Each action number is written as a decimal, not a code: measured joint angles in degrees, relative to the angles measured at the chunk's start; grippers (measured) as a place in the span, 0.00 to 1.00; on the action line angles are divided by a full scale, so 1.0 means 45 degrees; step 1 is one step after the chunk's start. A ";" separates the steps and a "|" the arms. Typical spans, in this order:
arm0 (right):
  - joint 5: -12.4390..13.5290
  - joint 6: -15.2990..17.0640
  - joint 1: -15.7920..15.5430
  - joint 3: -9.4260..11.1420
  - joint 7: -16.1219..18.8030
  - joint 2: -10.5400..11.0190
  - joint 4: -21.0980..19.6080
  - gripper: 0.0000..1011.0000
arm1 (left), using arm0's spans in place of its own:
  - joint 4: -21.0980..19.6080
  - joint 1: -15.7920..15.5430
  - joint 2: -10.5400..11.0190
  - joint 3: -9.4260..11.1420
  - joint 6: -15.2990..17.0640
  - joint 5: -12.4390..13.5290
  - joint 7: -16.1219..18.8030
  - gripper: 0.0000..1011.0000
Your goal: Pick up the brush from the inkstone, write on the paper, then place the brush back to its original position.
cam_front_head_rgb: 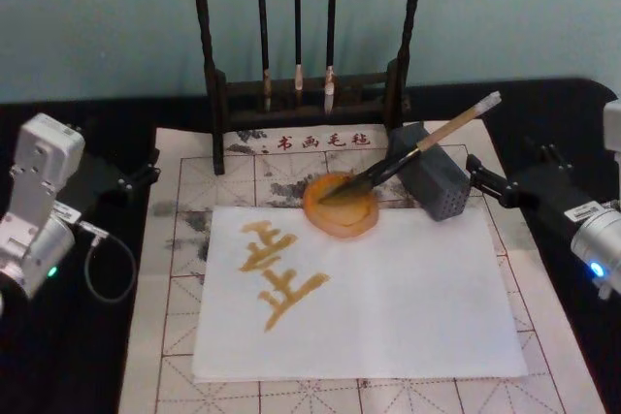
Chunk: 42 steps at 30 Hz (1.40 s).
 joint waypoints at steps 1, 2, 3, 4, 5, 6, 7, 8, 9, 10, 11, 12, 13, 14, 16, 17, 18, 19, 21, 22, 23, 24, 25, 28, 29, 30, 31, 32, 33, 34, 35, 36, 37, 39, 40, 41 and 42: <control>0.0237 0.0115 -0.0027 0.0087 0.0098 -0.0071 -0.0014 0.99 | 0.0001 -0.0001 0.0000 0.0000 0.0000 0.0000 0.0000 0.99; 0.0465 0.0225 -0.0048 0.0190 0.0194 -0.0150 -0.0025 0.99 | 0.0000 0.0000 0.0000 0.0001 0.0000 0.0000 0.0000 0.99; 0.0894 0.0431 -0.0084 0.0383 0.0369 -0.0312 -0.0038 0.99 | 0.0000 0.0000 0.0000 0.0001 0.0000 0.0000 0.0000 0.99; 0.1100 0.0526 -0.0105 0.0473 0.0455 -0.0405 -0.0045 0.99 | 0.0000 0.0000 0.0000 0.0001 0.0000 0.0000 0.0000 0.99; 0.1287 0.0620 -0.0120 0.0562 0.0519 -0.0501 -0.0046 0.99 | 0.0001 0.0000 0.0000 0.0000 0.0000 0.0000 0.0000 0.99; 0.1472 0.0711 -0.0131 0.0653 0.0580 -0.0593 -0.0046 0.99 | 0.0000 0.0000 0.0000 0.0000 -0.0001 0.0000 0.0000 0.99; 0.1646 0.0807 -0.0136 0.0729 0.0636 -0.0678 -0.0047 0.99 | 0.0001 0.0000 0.0000 0.0000 0.0000 0.0000 0.0000 0.99; 0.1973 0.1009 -0.0138 0.0868 0.0736 -0.0865 -0.0040 0.99 | 0.0001 0.0000 0.0000 0.0000 0.0000 0.0000 0.0000 0.99; 0.2103 0.1098 -0.0138 0.0922 0.0769 -0.0943 -0.0029 0.99 | 0.0000 0.0000 0.0000 0.0000 0.0000 -0.0001 0.0001 0.99; 0.2436 0.1334 -0.0121 0.1055 0.0848 -0.1147 0.0018 0.99 | 0.0000 0.0000 0.0000 0.0000 0.0000 0.0000 0.0000 0.99; 0.2598 0.1459 -0.0101 0.1106 0.0882 -0.1235 0.0043 0.99 | 0.0000 0.0000 0.0000 0.0000 0.0000 0.0000 0.0000 0.99; 0.2758 0.1565 -0.0078 0.1156 0.0901 -0.1314 0.0071 0.99 | 0.0000 0.0000 0.0000 0.0001 0.0000 0.0000 0.0000 0.99; 0.3080 0.1792 -0.0023 0.1241 0.0918 -0.1460 0.0136 0.99 | 0.0000 0.0000 0.0000 0.0000 0.0000 0.0000 0.0000 0.99; 0.3278 0.1922 0.0015 0.1280 0.0918 -0.1536 0.0177 0.99 | 0.0000 0.0000 0.0000 0.0000 0.0000 0.0000 0.0000 0.99; 0.3654 0.2182 0.0110 0.1349 0.0891 -0.1696 0.0279 0.99 | 0.0001 0.0000 0.0000 0.0000 0.0000 0.0000 0.0000 0.99; 0.4065 0.2437 0.0211 0.1425 0.0828 -0.1848 0.0374 0.99 | 0.0000 0.0000 0.0000 0.0000 0.0000 0.0000 0.0000 0.99; 0.4254 0.2586 0.0262 0.1465 0.0768 -0.1926 0.0415 0.99 | 0.0000 0.0000 -0.0001 0.0001 0.0000 0.0000 0.0000 0.99; 0.4600 0.2822 0.0355 0.1545 0.0644 -0.2070 0.0497 0.99 | 0.0000 0.0000 0.0001 0.0000 0.0000 0.0000 0.0000 0.99; 0.4970 0.3078 0.0472 0.1643 0.0487 -0.2239 0.0595 0.99 | 0.0000 0.0000 0.0000 0.0000 0.0000 0.0000 0.0000 0.99; 0.5136 0.3196 0.0530 0.1682 0.0405 -0.2317 0.0651 0.99 | 0.0000 0.0000 0.0000 0.0000 0.0000 0.0000 0.0000 0.99; 0.5446 0.3391 0.0637 0.1744 0.0243 -0.2453 0.0744 0.99 | 0.0000 0.0001 0.0000 0.0000 0.0000 0.0000 0.0001 0.99; 0.5575 0.3474 0.0686 0.1775 0.0169 -0.2520 0.0792 0.99 | 0.0000 0.0000 0.0000 0.0000 0.0000 0.0000 0.0000 0.99; 0.5696 0.3546 0.0743 0.1799 0.0098 -0.2583 0.0838 0.99 | 0.0000 0.0000 0.0000 0.0001 0.0000 0.0000 0.0000 0.99; 0.6105 0.3792 0.0977 0.1847 -0.0191 -0.2798 0.1017 0.99 | 0.0000 0.0000 -0.0001 0.0001 0.0000 0.0000 0.0000 0.99; 0.6293 0.3914 0.1098 0.1859 -0.0346 -0.2895 0.1125 0.99 | 0.0000 0.0000 0.0000 0.0000 0.0000 0.0000 0.0000 0.99; 0.6377 0.3965 0.1157 0.1864 -0.0416 -0.2937 0.1182 0.99 | 0.0001 0.0000 0.0000 0.0000 0.0000 0.0000 0.0001 0.99; 0.6442 0.3997 0.1207 0.1866 -0.0470 -0.2973 0.1226 0.99 | 0.0001 -0.0001 -0.0001 0.0000 -0.0001 0.0000 0.0000 0.99; 0.6592 0.4047 0.1329 0.1872 -0.0582 -0.3061 0.1342 0.99 | 0.0001 0.0000 0.0000 0.0000 0.0000 0.0000 0.0000 0.99; 0.6652 0.4062 0.1372 0.1872 -0.0619 -0.3090 0.1383 0.99 | 0.0000 0.0000 0.0000 0.0000 0.0000 0.0000 0.0000 0.99; 0.6711 0.4077 0.1420 0.1872 -0.0659 -0.3121 0.1425 0.99 | 0.0000 0.0000 0.0001 0.0000 0.0000 0.0000 0.0000 0.99; 0.6797 0.4092 0.1520 0.1858 -0.0747 -0.3166 0.1508 0.99 | 0.0000 0.0000 0.0001 0.0000 0.0000 0.0000 0.0000 0.99; 0.6837 0.4100 0.1565 0.1842 -0.0787 -0.3189 0.1547 0.99 | 0.0001 0.0000 0.0000 0.0000 0.0000 0.0000 0.0000 0.99; 0.6837 0.4100 0.1565 0.1842 -0.0787 -0.3189 0.1547 0.99 | 0.0000 0.0000 0.0000 0.0000 0.0000 0.0000 0.0000 0.99; 0.7002 0.4109 0.1780 0.1753 -0.0977 -0.3284 0.1770 0.99 | 0.0000 0.0000 0.0000 0.0000 0.0000 0.0000 0.0000 0.99; 0.7027 0.4106 0.1813 0.1734 -0.1010 -0.3298 0.1806 0.99 | 0.0000 0.0000 0.0000 0.0000 0.0000 0.0000 0.0000 0.99; 0.7060 0.4103 0.1845 0.1717 -0.1036 -0.3311 0.1835 0.99 | 0.0000 -0.0001 0.0000 0.0000 0.0000 0.0000 0.0000 0.99; 0.7085 0.4098 0.1879 0.1696 -0.1061 -0.3319 0.1864 0.99 | 0.0000 0.0000 0.0000 0.0000 0.0000 0.0000 0.0000 0.99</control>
